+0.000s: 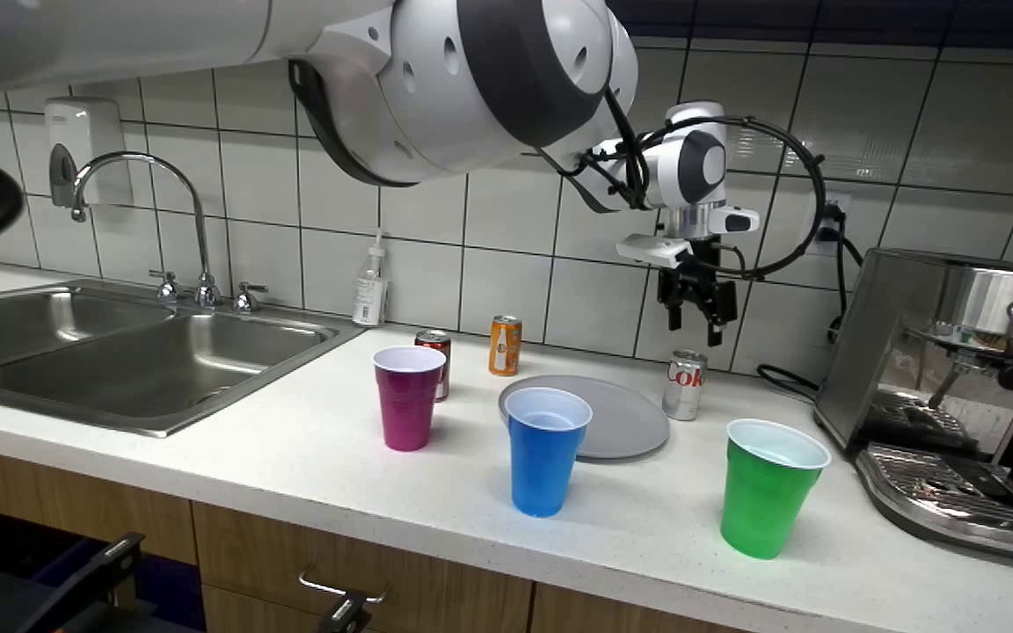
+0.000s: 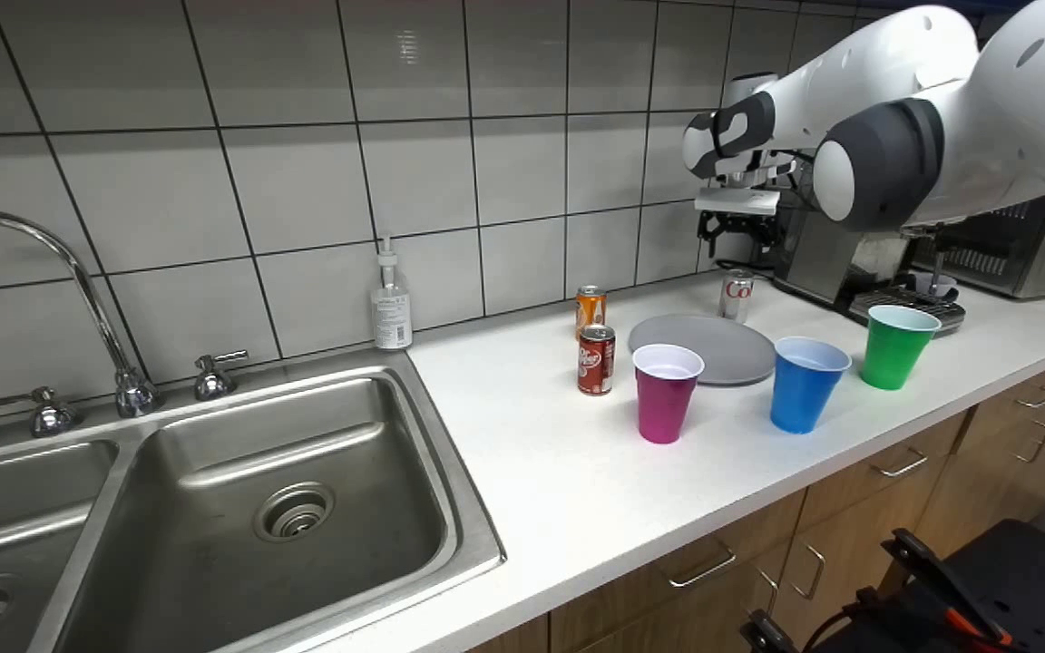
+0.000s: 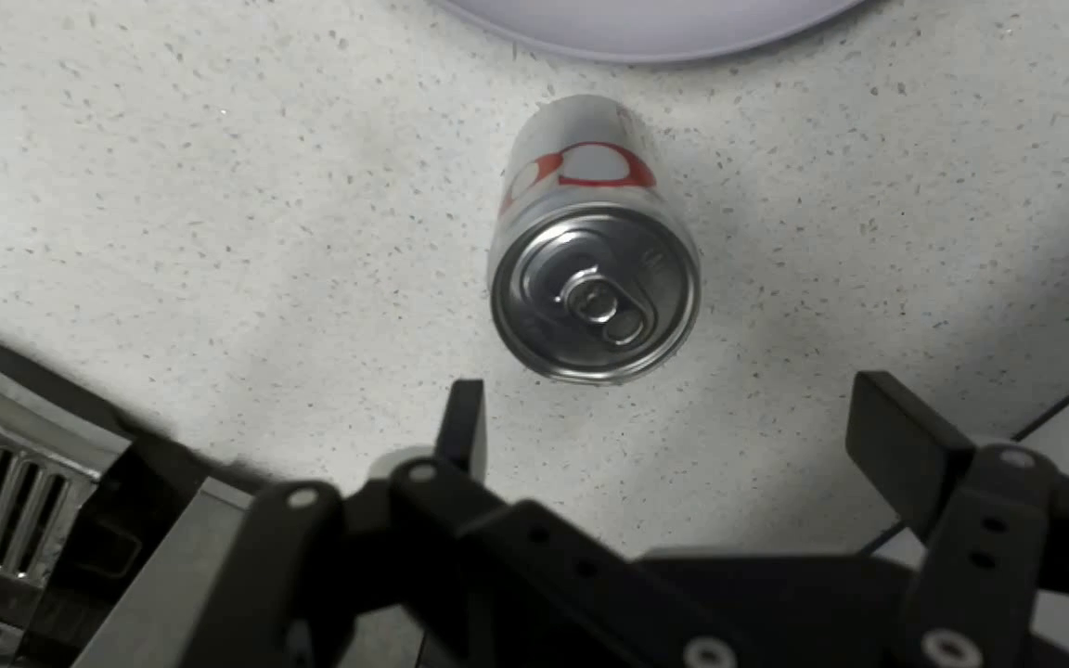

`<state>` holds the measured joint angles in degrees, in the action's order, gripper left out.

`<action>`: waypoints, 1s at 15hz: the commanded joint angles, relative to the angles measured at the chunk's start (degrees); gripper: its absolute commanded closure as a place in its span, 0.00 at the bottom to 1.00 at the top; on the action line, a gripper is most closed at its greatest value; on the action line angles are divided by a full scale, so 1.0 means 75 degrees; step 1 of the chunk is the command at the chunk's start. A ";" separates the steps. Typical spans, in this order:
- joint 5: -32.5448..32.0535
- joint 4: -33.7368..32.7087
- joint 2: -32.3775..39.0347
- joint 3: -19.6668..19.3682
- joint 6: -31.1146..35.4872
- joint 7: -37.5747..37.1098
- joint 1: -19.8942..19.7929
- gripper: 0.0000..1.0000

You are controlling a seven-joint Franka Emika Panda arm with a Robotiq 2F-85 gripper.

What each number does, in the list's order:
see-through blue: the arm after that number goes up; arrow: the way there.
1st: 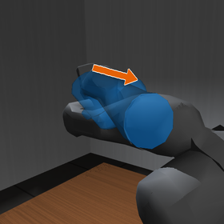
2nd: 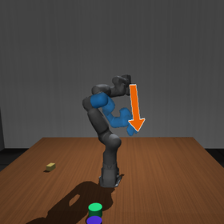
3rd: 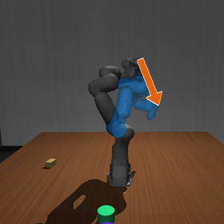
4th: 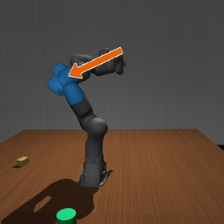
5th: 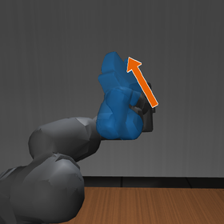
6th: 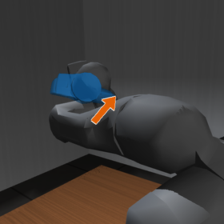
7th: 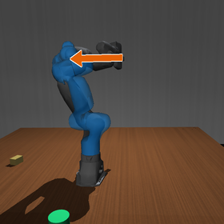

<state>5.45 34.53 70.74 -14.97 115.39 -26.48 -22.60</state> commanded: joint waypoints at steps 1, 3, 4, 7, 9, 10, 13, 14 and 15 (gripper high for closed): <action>0.0031 -0.0034 -0.0099 0.0136 -0.0073 0.0619 -0.0043 0.00; 0.0011 0.0023 -0.0128 0.0124 -0.0071 0.0874 -0.0007 0.00; 0.0010 0.0055 -0.0147 0.0125 -0.0076 0.1005 0.0007 0.00; 0.0018 0.0127 -0.0202 0.0121 -0.0056 0.1316 0.0052 0.00; 0.0020 0.0187 -0.0245 0.0124 -0.0065 0.1520 0.0089 0.00; 0.0011 0.0219 -0.0258 0.0116 -0.0048 0.1612 0.0115 0.00; 0.0027 0.0350 -0.0321 0.0138 -0.0049 0.1936 0.0181 0.00; 0.0031 0.0397 -0.0340 0.0141 -0.0001 0.2033 0.0205 0.00; 0.0034 0.0426 -0.0359 0.0139 0.0002 0.2105 0.0228 0.00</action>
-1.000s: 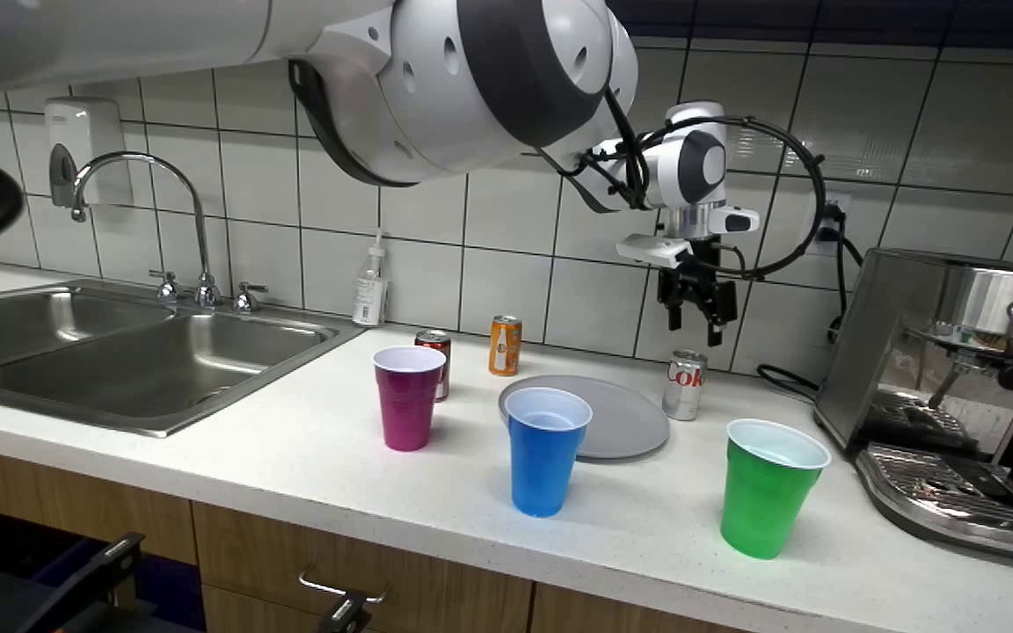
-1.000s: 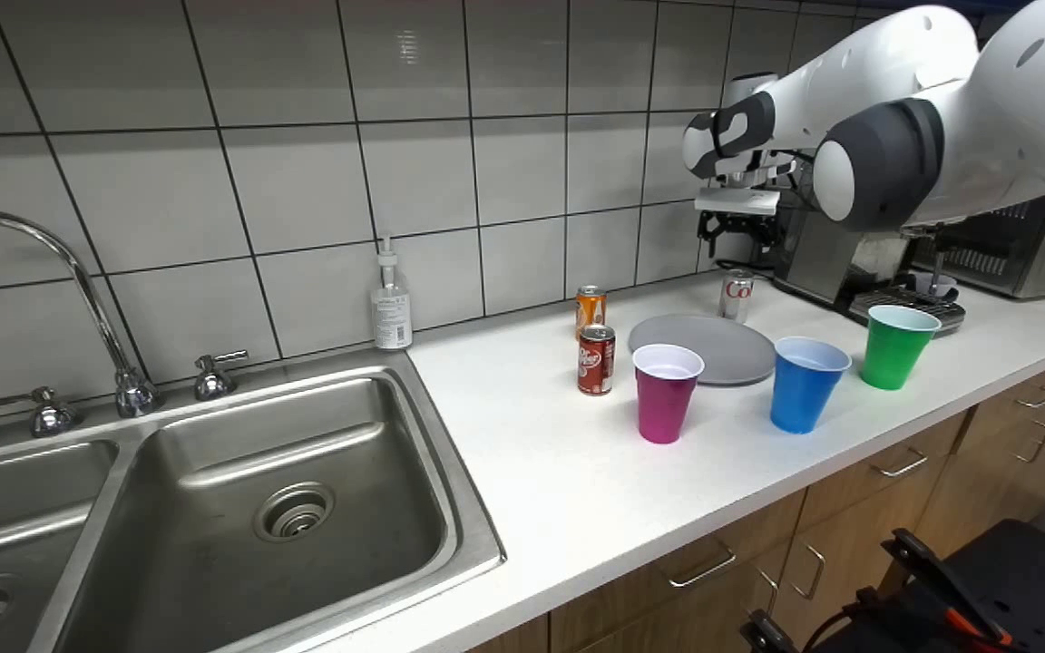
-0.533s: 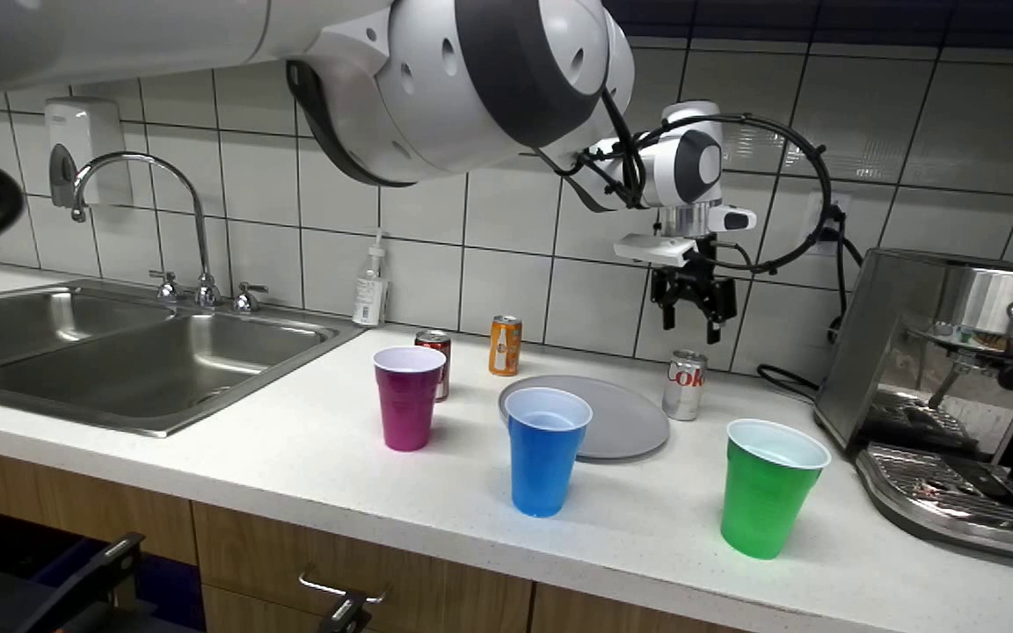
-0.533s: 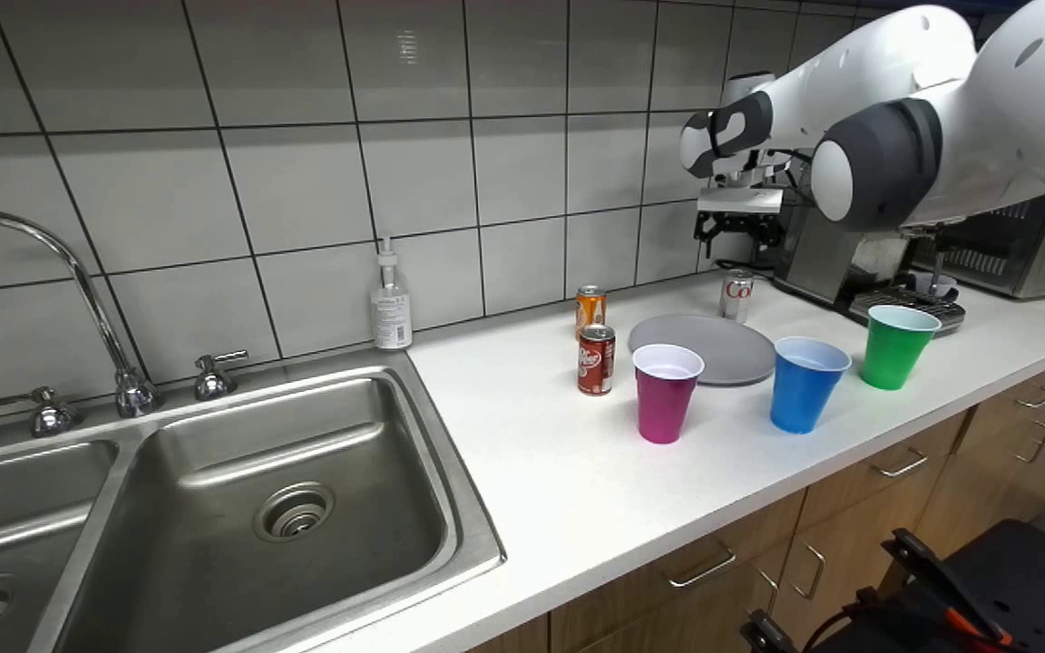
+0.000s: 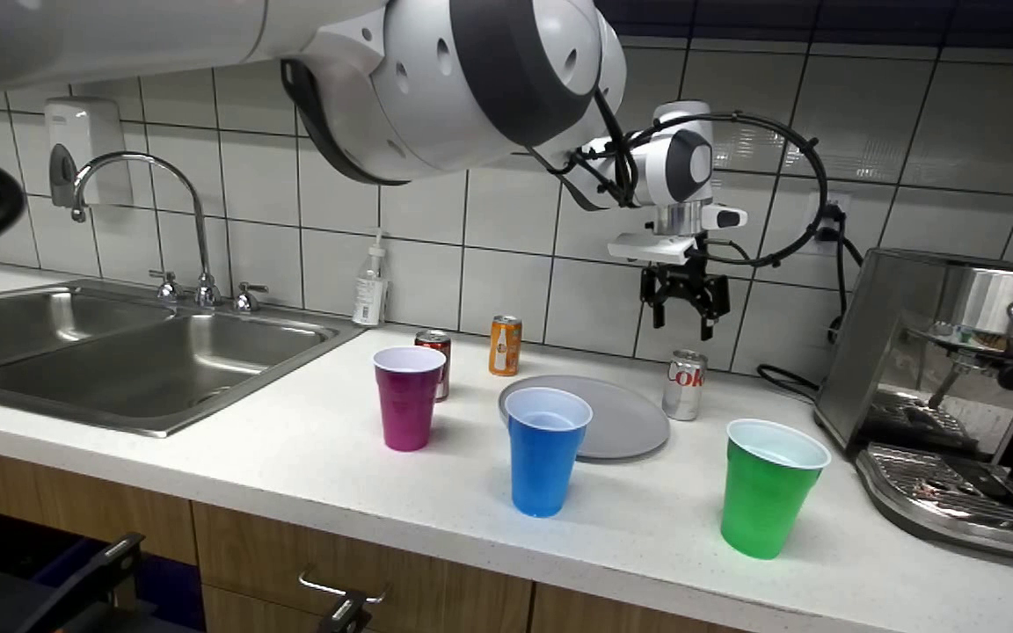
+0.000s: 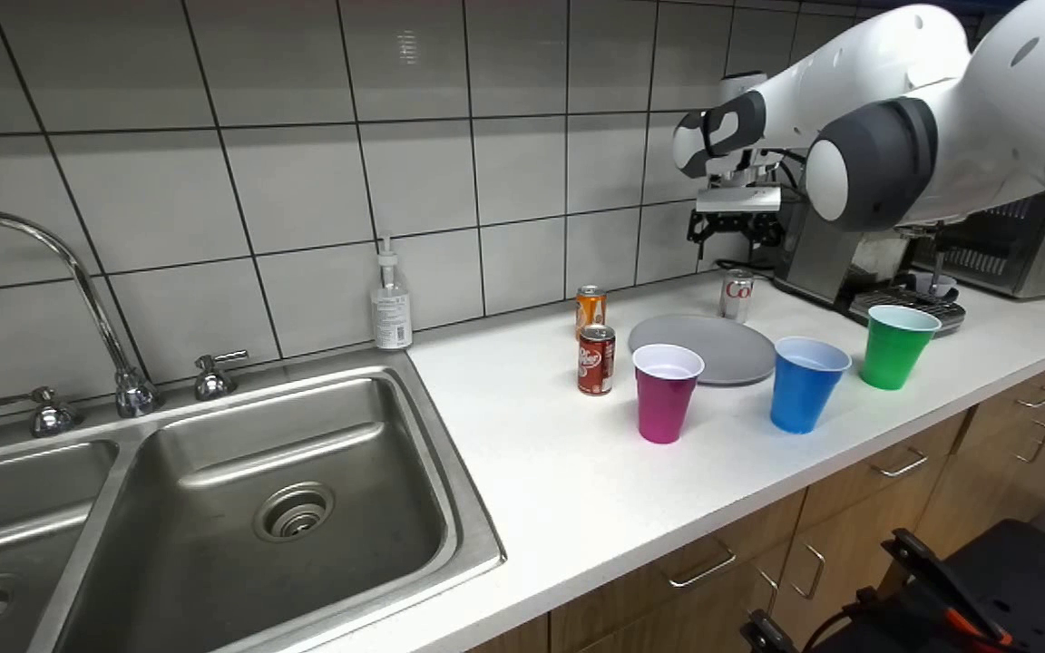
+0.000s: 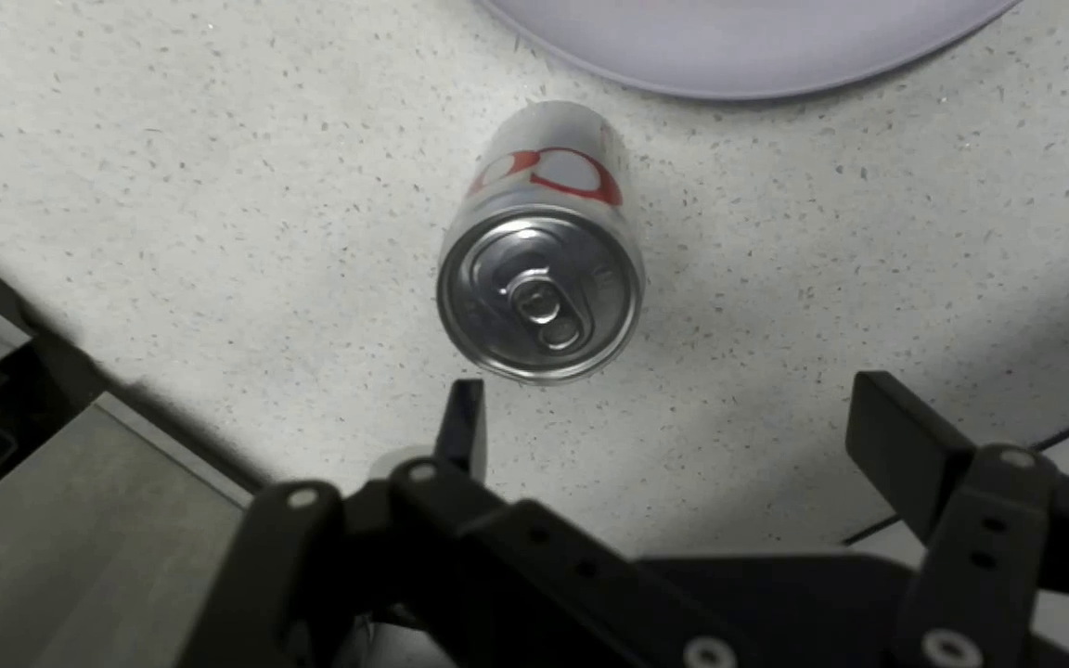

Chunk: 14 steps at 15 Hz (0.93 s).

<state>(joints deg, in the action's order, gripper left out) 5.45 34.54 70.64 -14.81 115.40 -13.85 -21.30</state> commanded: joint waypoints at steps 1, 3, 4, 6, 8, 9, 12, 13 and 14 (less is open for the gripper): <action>0.0038 0.0458 -0.0357 0.0113 0.0013 0.0486 0.0073 0.00; 0.0042 0.0503 -0.0389 0.0103 0.0017 0.0589 0.0109 0.00; 0.0043 0.0528 -0.0406 0.0097 0.0018 0.0617 0.0124 0.00; 0.0043 0.0582 -0.0438 0.0095 0.0011 0.0710 0.0148 0.00; 0.0024 0.0637 -0.0460 0.0078 0.0001 0.0811 0.0177 0.00; 0.0002 0.0672 -0.0477 0.0060 -0.0016 0.0863 0.0198 0.00; 0.0000 0.0178 -0.0074 0.0002 0.0000 0.0648 0.0153 0.00; 0.0000 0.0178 -0.0063 0.0002 0.0000 0.0648 0.0153 0.00; 0.0000 0.0178 -0.0052 0.0002 0.0000 0.0648 0.0153 0.00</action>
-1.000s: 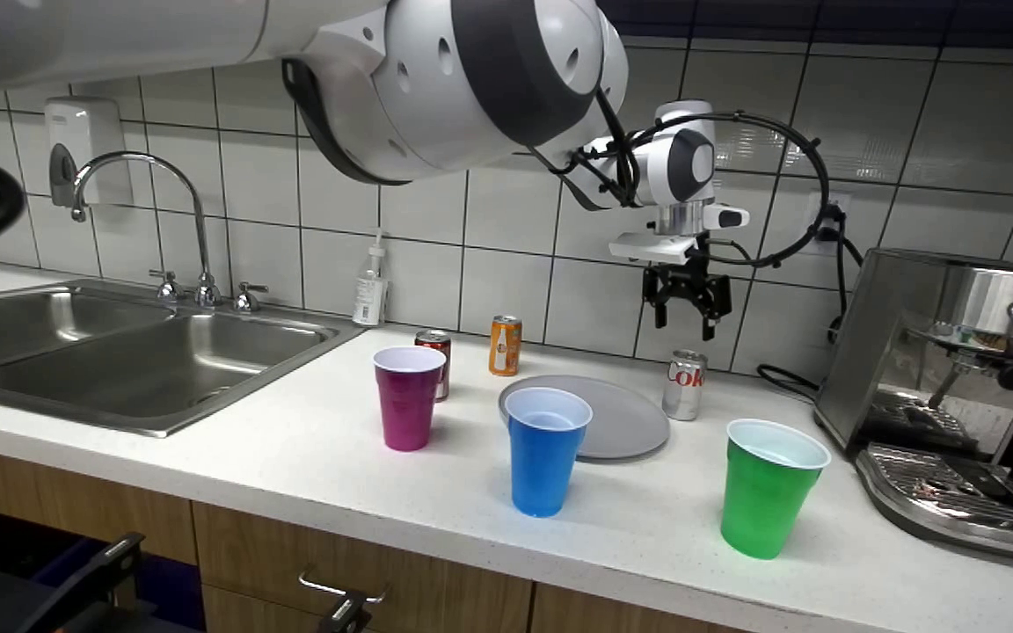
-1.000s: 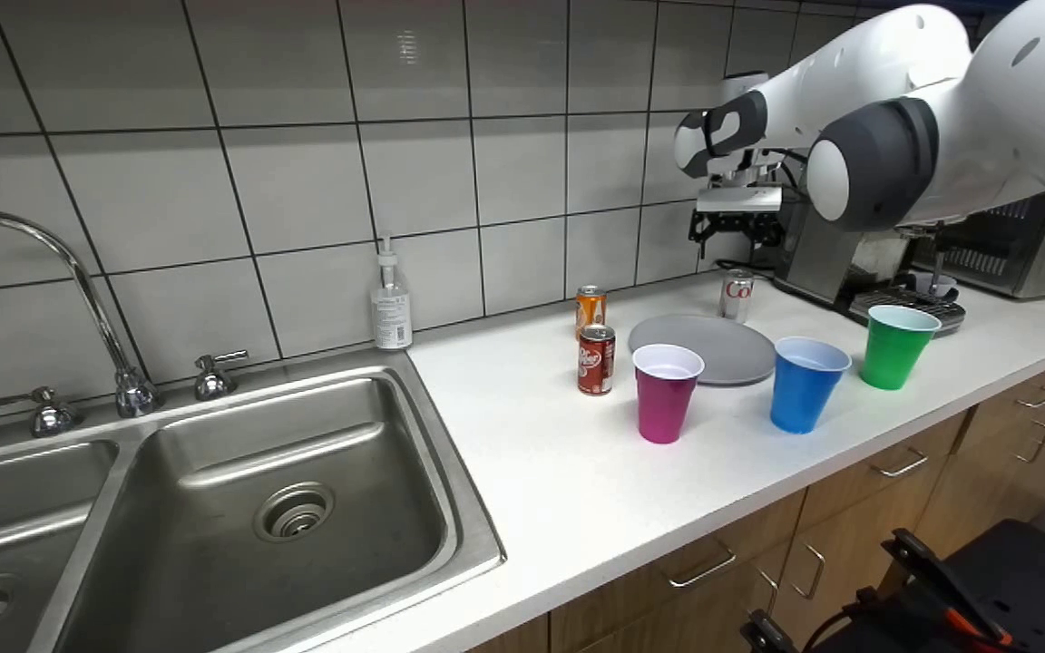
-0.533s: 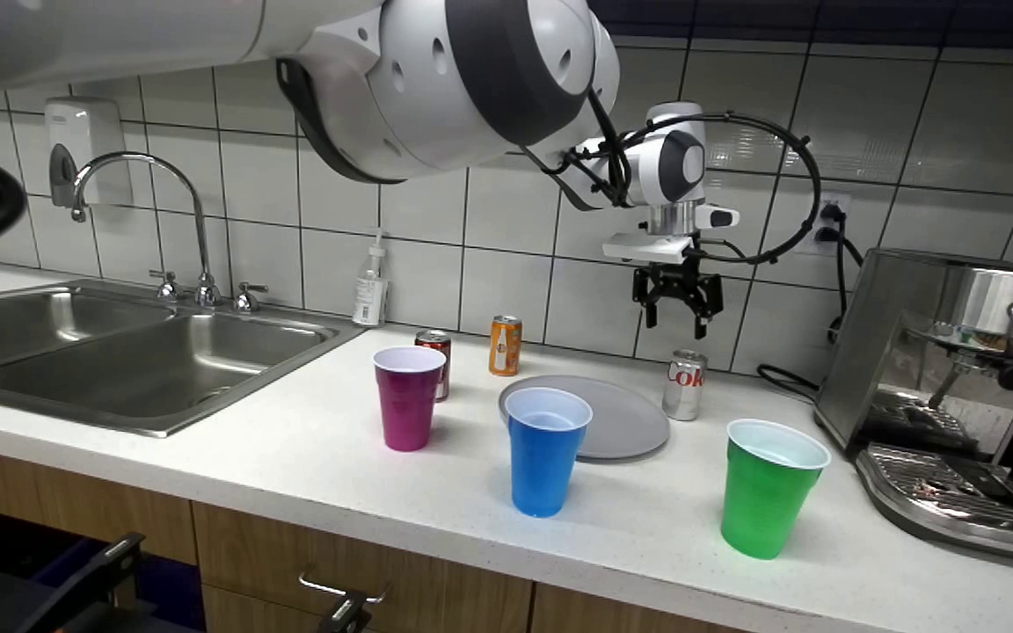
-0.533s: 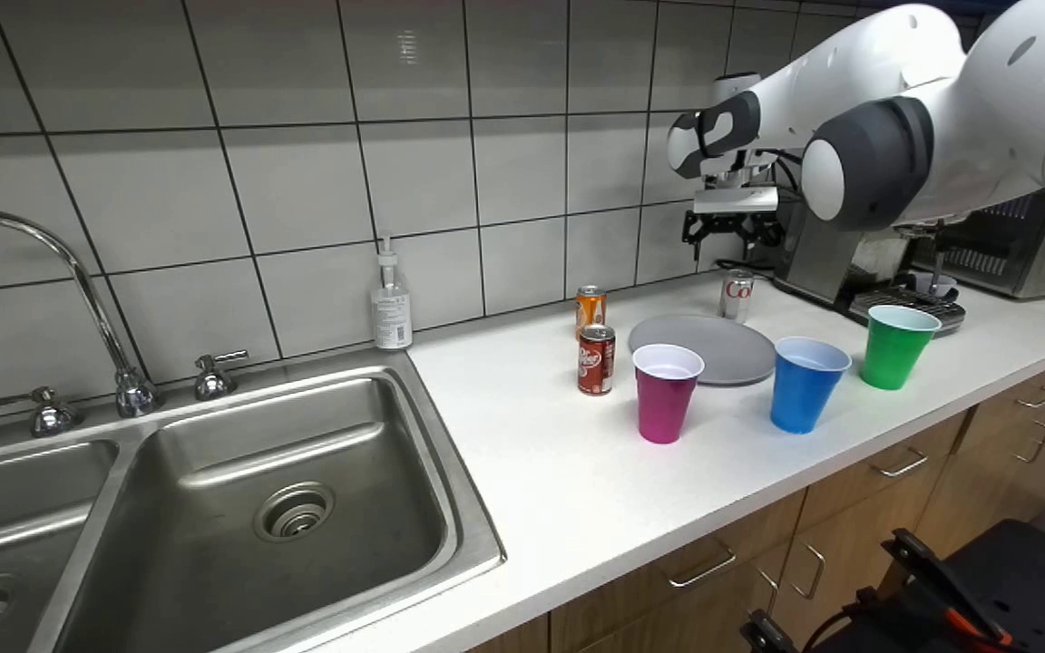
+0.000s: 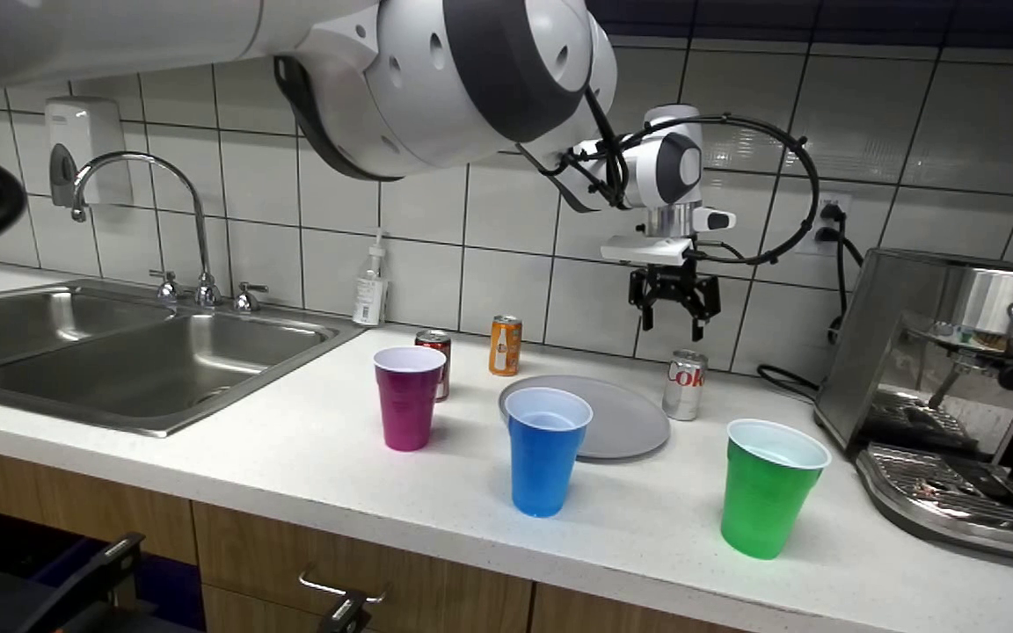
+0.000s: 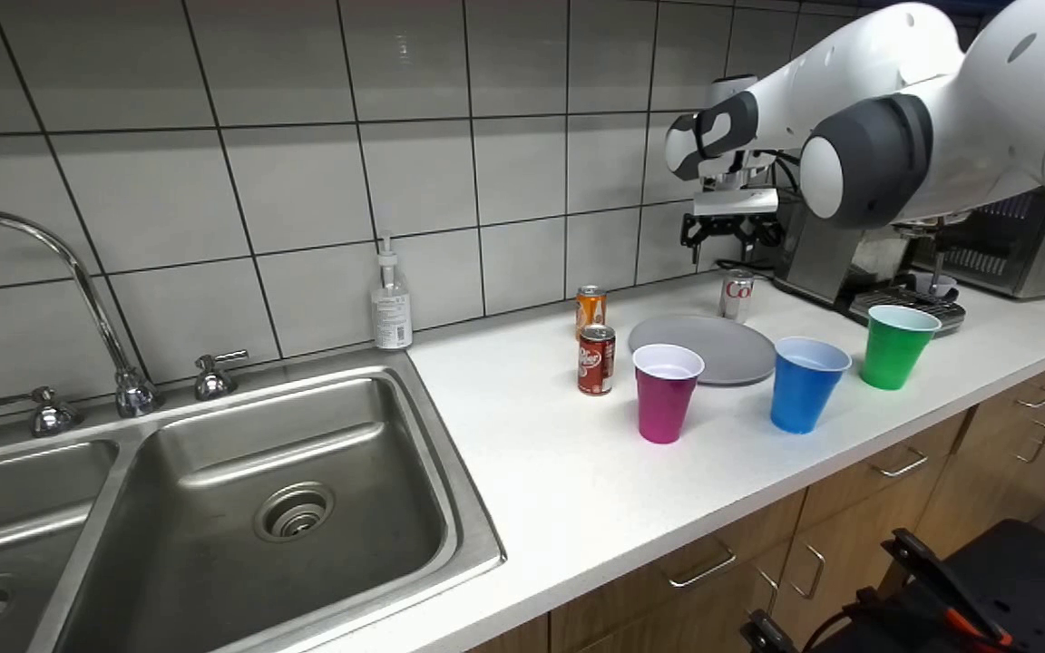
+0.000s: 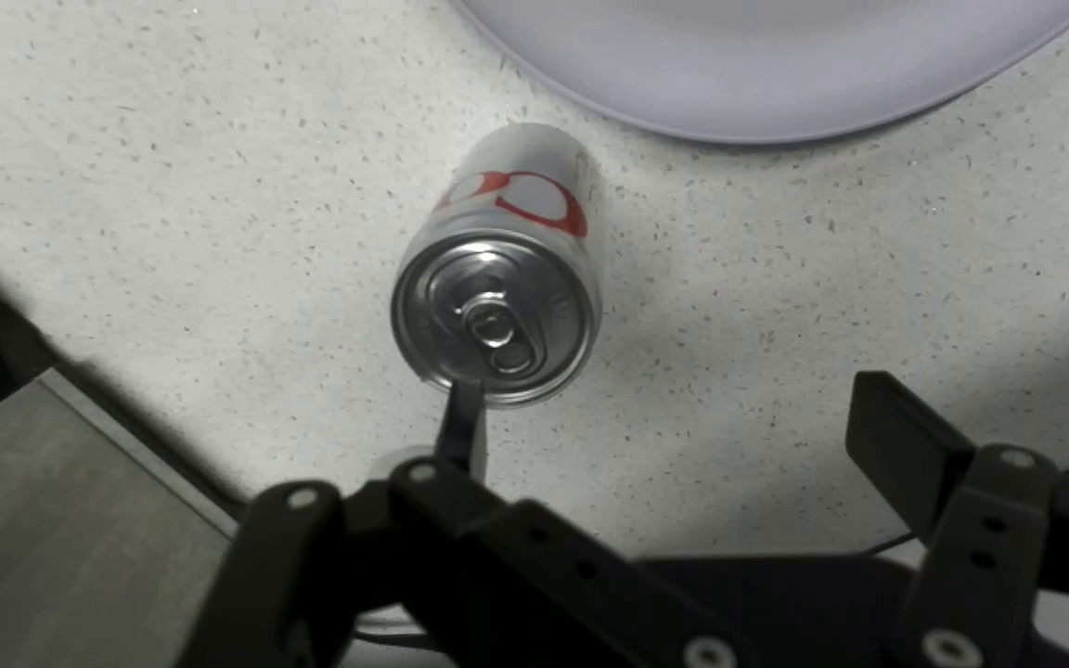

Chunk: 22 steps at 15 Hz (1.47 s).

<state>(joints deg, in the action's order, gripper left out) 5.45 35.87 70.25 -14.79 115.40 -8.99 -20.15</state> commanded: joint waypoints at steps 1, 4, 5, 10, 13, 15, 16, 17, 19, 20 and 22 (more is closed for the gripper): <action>0.0000 0.0000 0.0009 0.0000 0.0000 0.0000 -0.0001 0.00; 0.0000 0.0000 0.0015 0.0000 0.0000 0.0000 0.0000 0.00; 0.0000 0.0000 0.0015 0.0000 0.0000 0.0000 0.0000 0.00; 0.0000 0.0000 0.0015 -0.0001 0.0000 0.0000 0.0000 0.00; 0.0015 0.0001 0.0021 0.0010 0.0023 -0.0007 -0.0007 0.00; 0.0030 0.0048 0.0019 0.0023 0.0138 0.0014 -0.0010 0.00; 0.0041 0.0075 0.0009 0.0037 0.0175 0.0045 -0.0012 0.00; 0.0043 0.0101 -0.0002 0.0044 0.0220 0.0069 -0.0010 0.00; 0.0044 0.0160 -0.0028 0.0058 0.0323 0.0121 0.0002 0.00; 0.0051 0.0197 -0.0040 0.0074 0.0347 0.0155 0.0005 0.00; 0.0046 0.0256 -0.0053 0.0079 0.0399 0.0176 0.0025 0.00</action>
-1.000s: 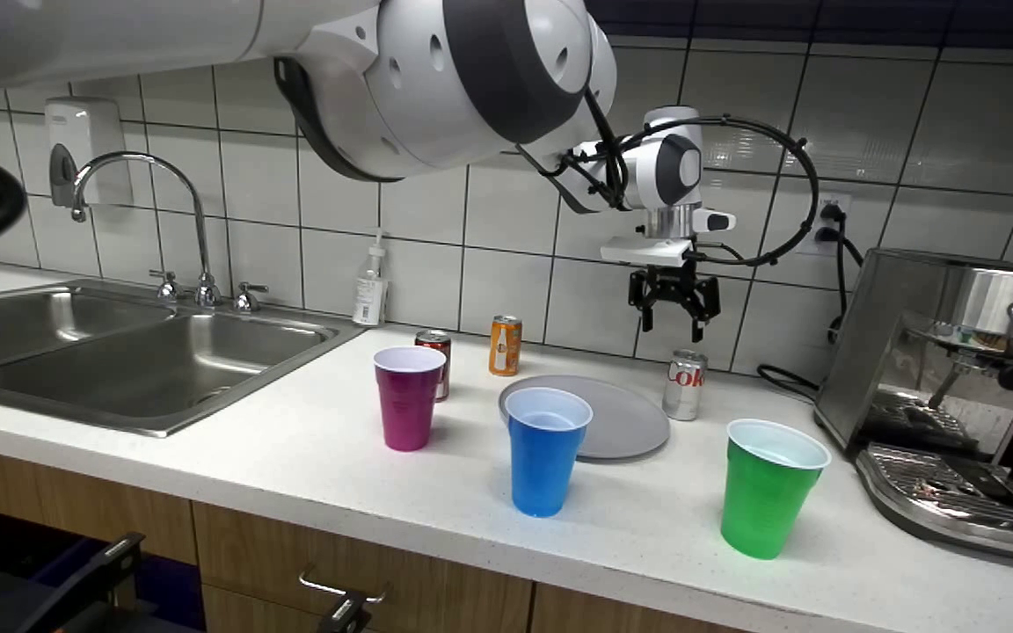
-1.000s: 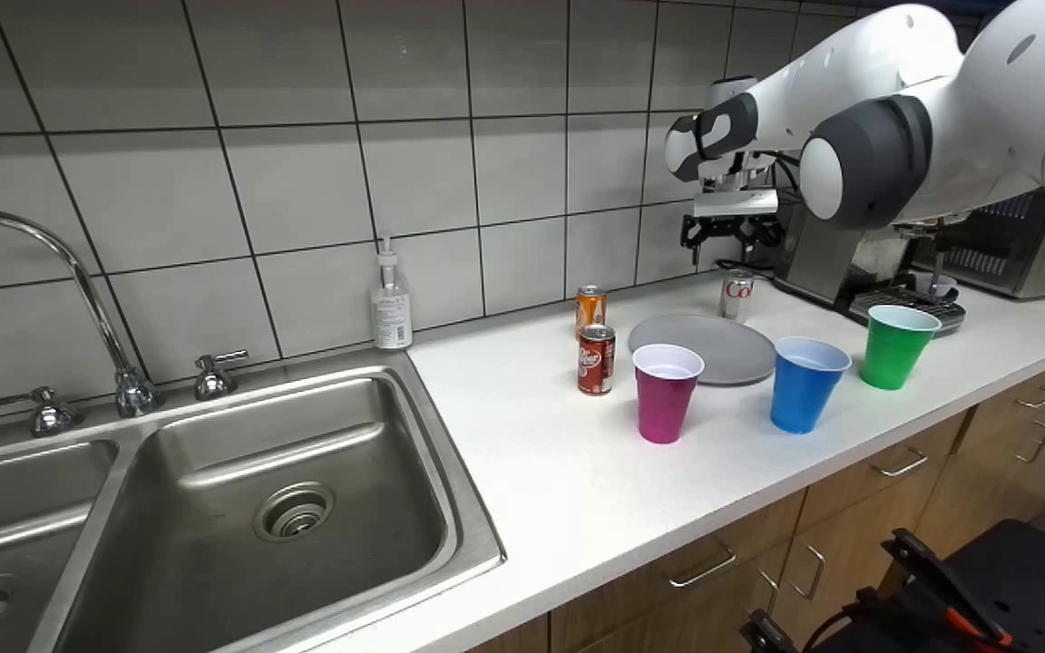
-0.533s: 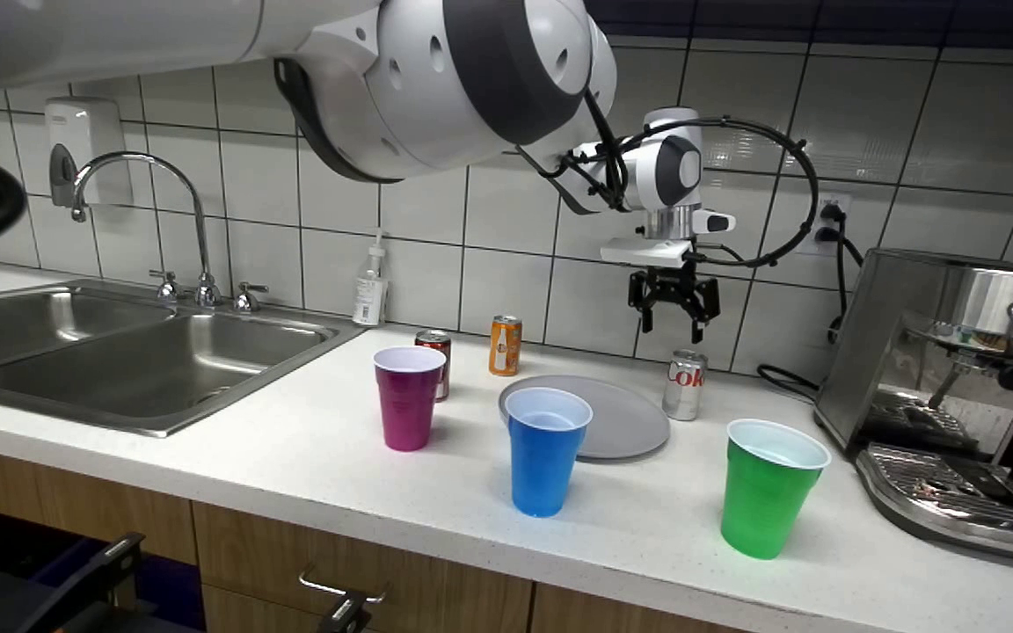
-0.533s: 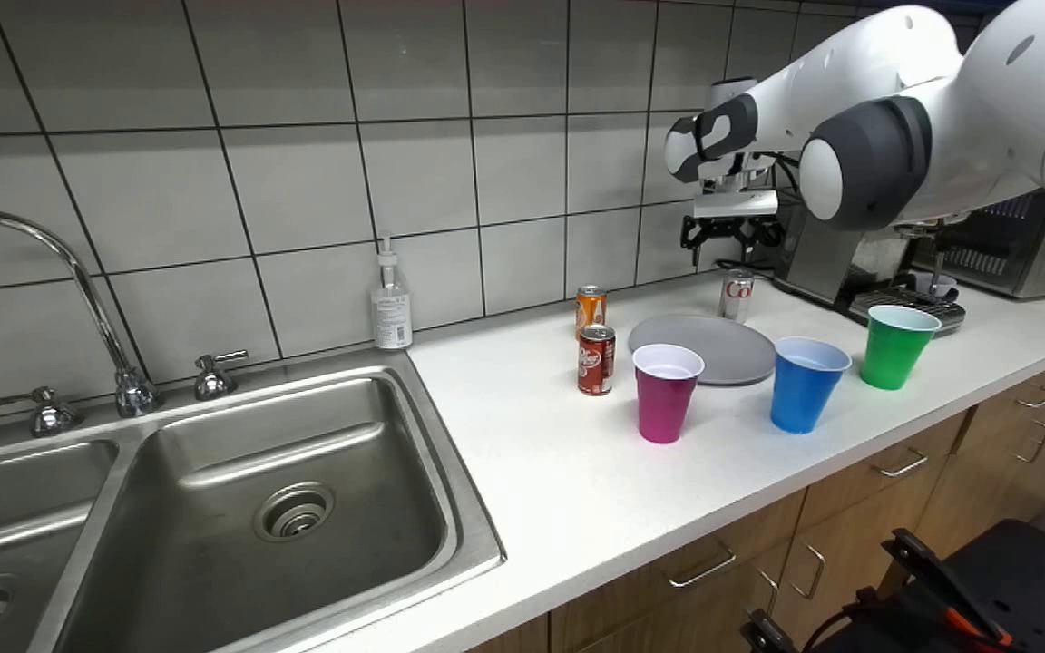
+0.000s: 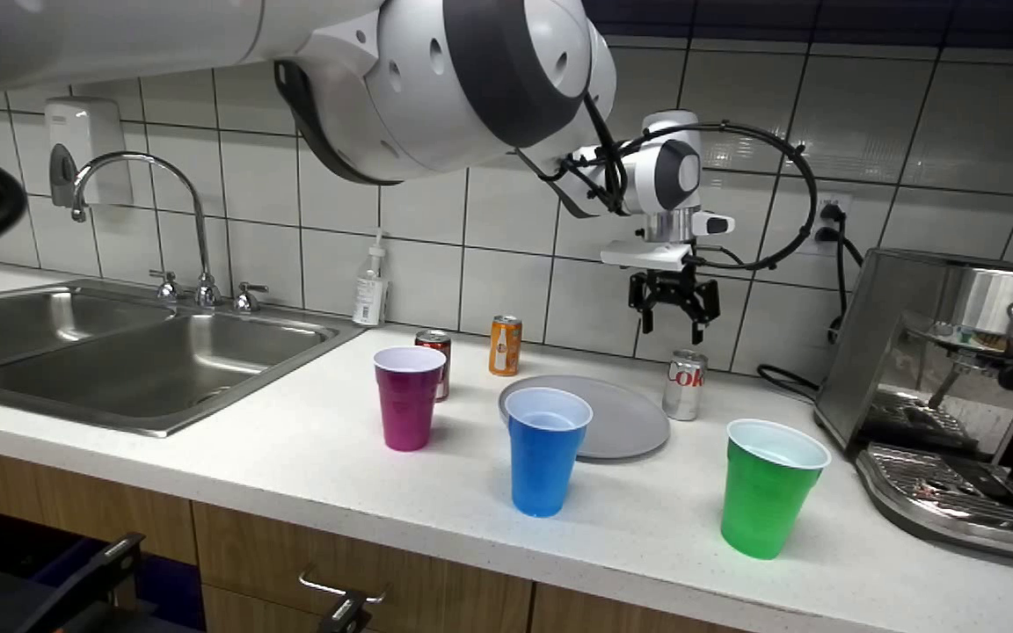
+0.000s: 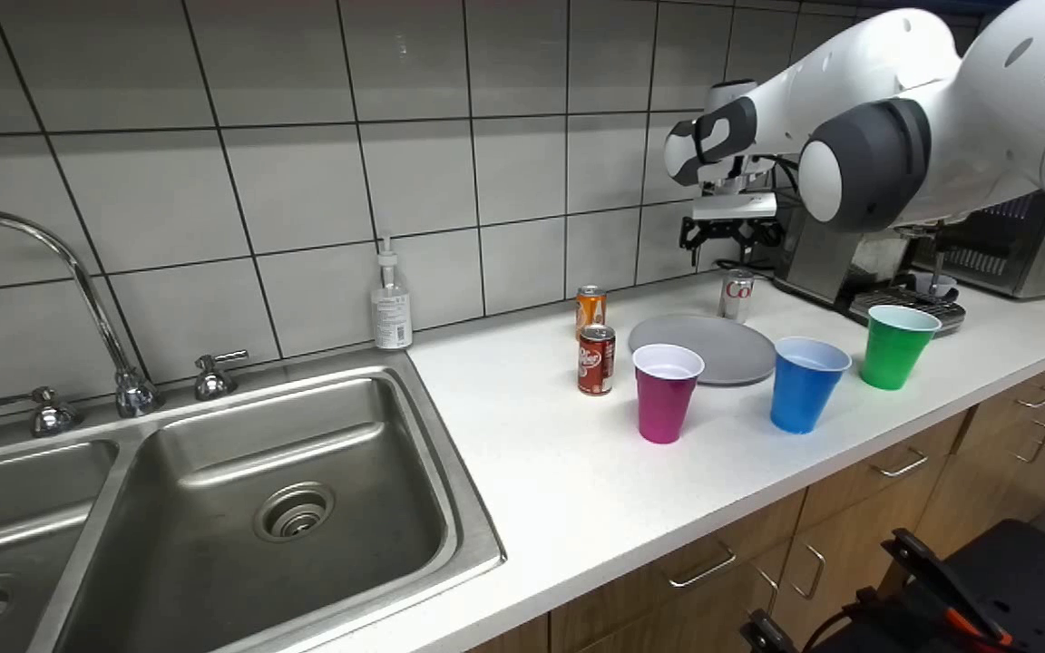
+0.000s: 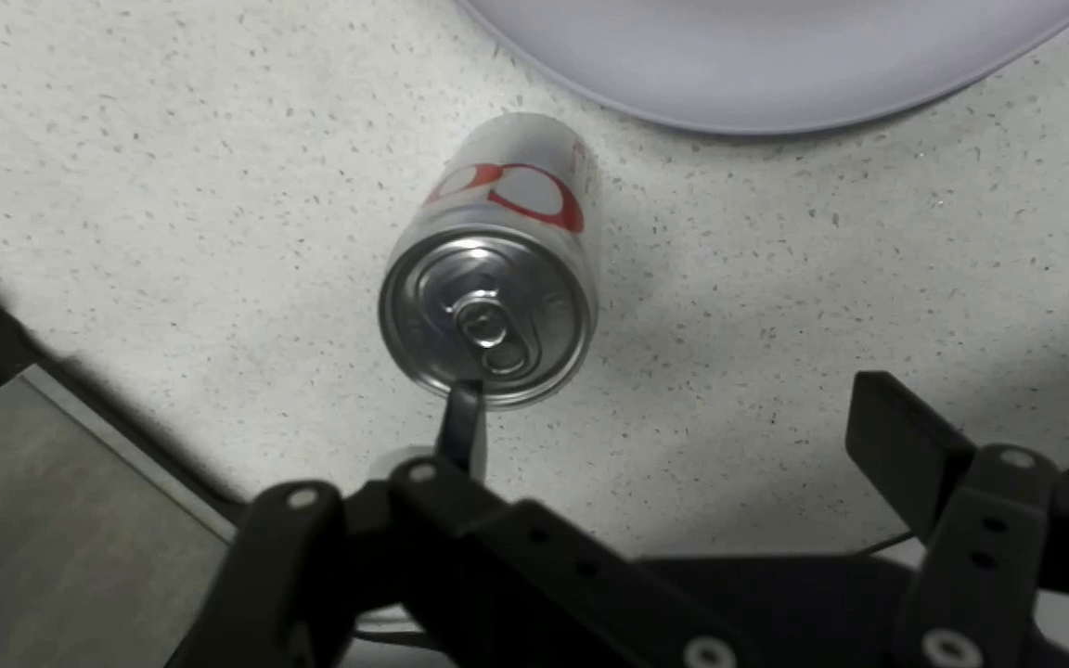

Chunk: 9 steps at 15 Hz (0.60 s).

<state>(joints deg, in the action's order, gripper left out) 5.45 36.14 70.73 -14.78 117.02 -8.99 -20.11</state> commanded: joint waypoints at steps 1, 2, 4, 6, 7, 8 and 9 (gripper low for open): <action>0.0056 0.0269 -0.0139 0.0096 0.0217 0.0205 0.0031 0.00; 0.0060 0.0318 -0.0161 0.0108 0.0248 0.0227 0.0046 0.00; 0.0071 0.0442 -0.0217 0.0138 0.0362 0.0282 0.0080 0.00; 0.0085 0.0576 -0.0280 0.0170 0.0523 0.0345 0.0118 0.00; 0.0090 0.0639 -0.0313 0.0201 0.0589 0.0399 0.0129 0.00; 0.0090 0.0708 -0.0350 0.0241 0.0667 0.0472 0.0139 0.00; 0.0085 0.0776 -0.0383 0.0258 0.0761 0.0541 0.0151 0.00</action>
<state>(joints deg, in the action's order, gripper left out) 5.47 37.93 70.68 -13.97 120.66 -7.77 -19.22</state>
